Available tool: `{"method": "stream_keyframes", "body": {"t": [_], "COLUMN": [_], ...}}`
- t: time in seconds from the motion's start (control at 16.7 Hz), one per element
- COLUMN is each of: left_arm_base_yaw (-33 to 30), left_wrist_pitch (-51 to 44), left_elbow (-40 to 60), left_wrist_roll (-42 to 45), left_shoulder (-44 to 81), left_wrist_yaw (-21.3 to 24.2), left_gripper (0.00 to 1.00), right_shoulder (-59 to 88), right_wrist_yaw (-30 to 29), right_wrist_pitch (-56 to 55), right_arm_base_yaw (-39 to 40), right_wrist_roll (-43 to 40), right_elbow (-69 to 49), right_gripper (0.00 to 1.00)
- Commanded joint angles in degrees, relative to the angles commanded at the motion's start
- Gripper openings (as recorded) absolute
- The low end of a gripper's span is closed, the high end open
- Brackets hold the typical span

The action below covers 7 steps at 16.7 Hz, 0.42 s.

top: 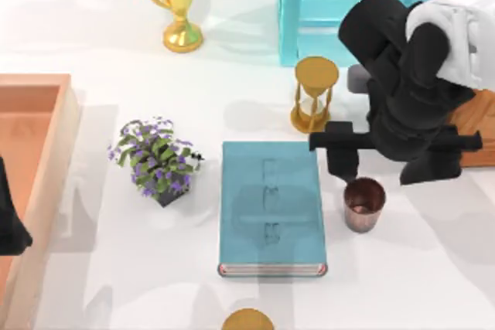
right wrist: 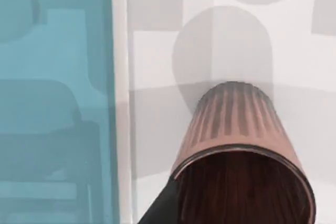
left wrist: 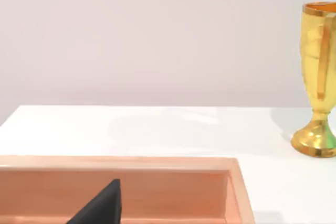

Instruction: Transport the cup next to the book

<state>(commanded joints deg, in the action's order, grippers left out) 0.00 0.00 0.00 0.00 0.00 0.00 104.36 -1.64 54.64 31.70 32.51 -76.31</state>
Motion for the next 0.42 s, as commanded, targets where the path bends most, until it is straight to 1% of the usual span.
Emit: {"method": "stream_keyframes", "body": {"t": [0.06,0.12,0.42], "left_arm_base_yaw": [0.0,0.0,0.0], "left_wrist_pitch": [0.0,0.0,0.0], "left_elbow": [0.0,0.0,0.0], "left_wrist_roll": [0.0,0.0,0.0], "left_shoulder": [0.0,0.0,0.0], "left_wrist_yaw": [0.0,0.0,0.0], "left_gripper": [1.0,1.0,1.0], "right_shoulder": [0.0,0.0,0.0], "right_wrist_yaw": [0.0,0.0,0.0], "right_wrist_pitch": [0.0,0.0,0.0], "right_arm_base_yaw": [0.0,0.0,0.0], "right_wrist_roll": [0.0,0.0,0.0], "right_elbow": [0.0,0.0,0.0], "right_gripper": [0.98,1.0,1.0]}}
